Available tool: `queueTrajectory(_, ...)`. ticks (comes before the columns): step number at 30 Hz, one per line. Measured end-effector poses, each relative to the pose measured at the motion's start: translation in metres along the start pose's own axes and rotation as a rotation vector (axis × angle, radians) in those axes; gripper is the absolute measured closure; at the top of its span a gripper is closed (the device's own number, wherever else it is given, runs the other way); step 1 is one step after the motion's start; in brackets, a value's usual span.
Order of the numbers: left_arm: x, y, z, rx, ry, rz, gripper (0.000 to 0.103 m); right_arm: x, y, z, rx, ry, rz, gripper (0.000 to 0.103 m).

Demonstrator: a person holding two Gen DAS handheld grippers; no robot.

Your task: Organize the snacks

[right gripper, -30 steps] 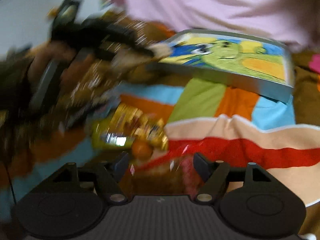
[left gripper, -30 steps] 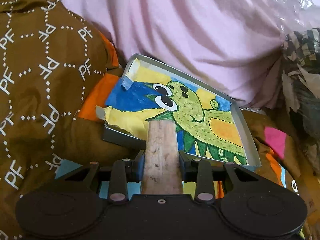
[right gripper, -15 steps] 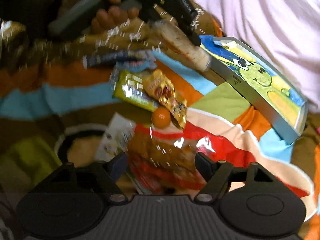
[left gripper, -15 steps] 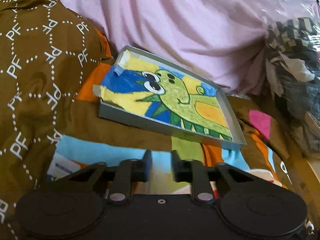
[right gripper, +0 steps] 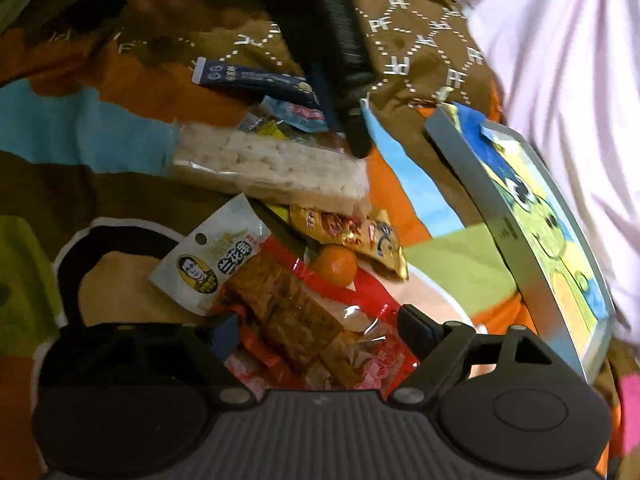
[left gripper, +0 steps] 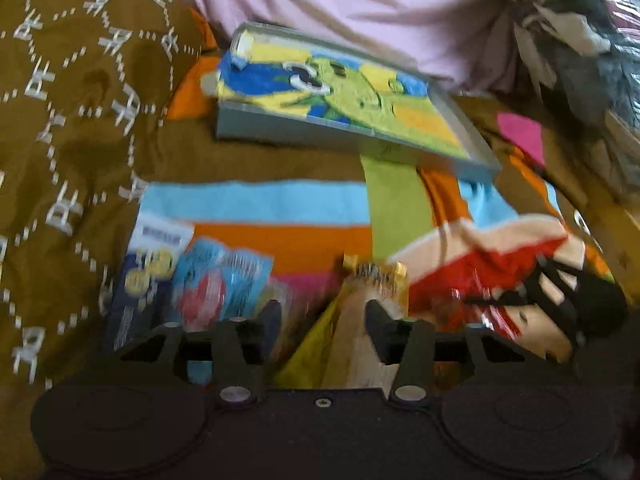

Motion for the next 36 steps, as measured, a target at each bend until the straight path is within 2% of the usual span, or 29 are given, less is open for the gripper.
queueTrajectory(3,0.004,-0.006,-0.011,-0.012,0.032,-0.029,0.045,0.001,0.009,0.004,-0.009,-0.019,0.033,0.014)
queueTrajectory(6,0.014,-0.014,-0.02,0.011,0.117,-0.03,0.038,0.002,0.016,0.008,-0.018,-0.041,0.055,0.013)
queueTrajectory(9,0.021,-0.02,-0.028,0.018,0.192,-0.035,0.037,0.001,0.021,0.014,-0.03,-0.085,0.062,0.011)
queueTrajectory(12,0.021,-0.025,-0.034,-0.003,0.205,-0.052,0.037,-0.001,0.027,0.019,-0.05,-0.13,0.079,0.012)
queueTrajectory(14,0.02,-0.026,-0.037,-0.006,0.221,-0.051,0.037,0.001,0.029,0.02,-0.062,-0.089,0.123,0.024)
queueTrajectory(16,0.021,-0.024,-0.043,-0.022,0.262,-0.037,0.039,0.002,0.028,0.021,-0.05,-0.046,0.154,0.029)
queueTrajectory(17,0.021,-0.021,-0.046,-0.039,0.285,-0.019,0.042,0.001,0.028,0.02,-0.048,-0.038,0.149,0.033)
queueTrajectory(18,0.022,-0.017,-0.05,-0.063,0.306,0.002,0.049,0.0,0.027,0.018,-0.046,-0.037,0.143,0.035)
queueTrajectory(19,0.022,-0.013,-0.052,-0.083,0.323,0.02,0.051,-0.002,0.025,0.016,-0.044,-0.03,0.134,0.037)
queueTrajectory(23,0.023,-0.007,-0.054,-0.105,0.311,0.039,0.053,-0.009,0.023,0.013,-0.056,0.013,0.102,0.044)
queueTrajectory(26,0.025,-0.005,-0.053,-0.113,0.294,0.049,0.054,-0.019,0.019,0.011,-0.089,-0.012,0.071,0.047)
queueTrajectory(30,0.03,-0.001,-0.052,-0.122,0.301,0.08,0.056,-0.023,0.023,0.012,-0.115,-0.058,0.036,0.039)
queueTrajectory(31,0.031,-0.001,-0.052,-0.123,0.306,0.081,0.056,-0.02,0.024,0.012,-0.12,-0.053,0.044,0.033)
queueTrajectory(34,0.03,-0.003,-0.054,-0.127,0.322,0.077,0.058,-0.005,0.03,0.011,-0.133,-0.001,0.106,0.023)
queueTrajectory(36,0.028,-0.006,-0.057,-0.139,0.314,0.074,0.058,0.008,0.033,0.008,-0.144,0.093,0.179,0.025)
Point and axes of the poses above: each gripper's, at about its wrist camera, not at the fingertips, and y roughly the way its jaws point, x to its right, z to its top, the point moved 7 cm from there along y, roughly the way its jaws point, and after that the axes turned 15 degrees about z, right-handed, at the moved point
